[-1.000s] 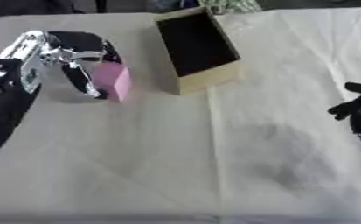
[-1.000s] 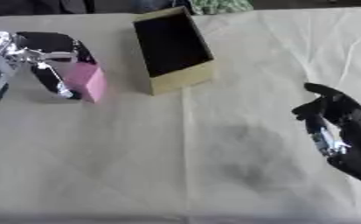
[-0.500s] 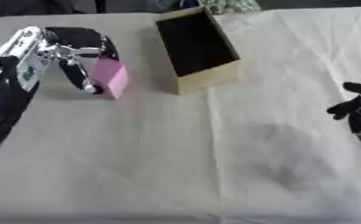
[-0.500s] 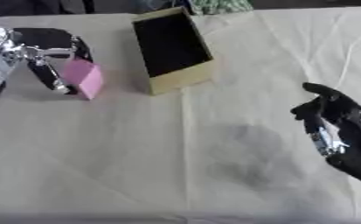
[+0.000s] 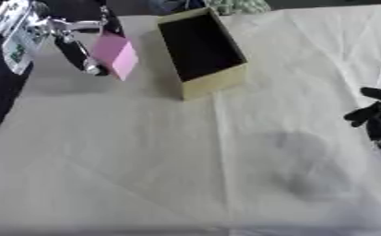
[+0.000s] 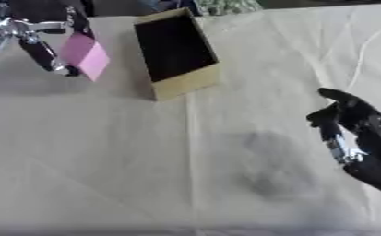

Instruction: Pick up objects on the table and place them in the box.

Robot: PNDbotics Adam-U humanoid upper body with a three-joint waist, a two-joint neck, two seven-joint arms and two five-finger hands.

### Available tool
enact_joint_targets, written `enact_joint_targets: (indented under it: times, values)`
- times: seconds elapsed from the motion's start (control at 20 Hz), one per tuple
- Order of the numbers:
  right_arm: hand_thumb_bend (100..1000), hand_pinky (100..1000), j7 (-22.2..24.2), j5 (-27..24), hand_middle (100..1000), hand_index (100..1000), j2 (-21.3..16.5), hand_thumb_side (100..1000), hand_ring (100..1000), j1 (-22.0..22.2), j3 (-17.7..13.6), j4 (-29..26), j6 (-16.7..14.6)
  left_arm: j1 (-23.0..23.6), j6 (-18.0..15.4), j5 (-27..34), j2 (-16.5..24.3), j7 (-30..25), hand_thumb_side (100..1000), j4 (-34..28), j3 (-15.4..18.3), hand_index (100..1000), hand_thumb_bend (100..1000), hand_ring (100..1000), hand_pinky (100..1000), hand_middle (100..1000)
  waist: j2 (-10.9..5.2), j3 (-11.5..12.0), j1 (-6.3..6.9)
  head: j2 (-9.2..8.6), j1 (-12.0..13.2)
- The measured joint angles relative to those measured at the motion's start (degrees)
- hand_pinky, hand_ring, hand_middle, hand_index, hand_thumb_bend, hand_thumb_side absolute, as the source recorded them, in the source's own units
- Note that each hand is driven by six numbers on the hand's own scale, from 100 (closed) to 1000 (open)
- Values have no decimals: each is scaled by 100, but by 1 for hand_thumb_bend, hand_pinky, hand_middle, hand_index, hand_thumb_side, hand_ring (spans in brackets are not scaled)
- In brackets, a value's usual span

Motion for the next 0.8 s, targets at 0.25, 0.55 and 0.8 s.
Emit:
enact_joint_targets:
  times: [0.25,0.55,0.8]
  values:
    - [100,763,88,-47,523,922,-1,581,699,-106,91,0,3,-403,64,-191,-301,156,100,220,177,701,350,593,743,477,36,-202,44,0,49]
    - [100,763,246,-107,523,922,-2,581,699,-275,214,-1,-7,-665,164,-688,-703,527,100,603,367,713,357,601,745,487,160,-555,163,-66,132]
    - [100,763,336,-162,523,922,-1,583,699,-393,272,-2,0,-689,177,-1113,-962,818,118,864,435,742,401,621,751,513,252,-787,212,-162,175]
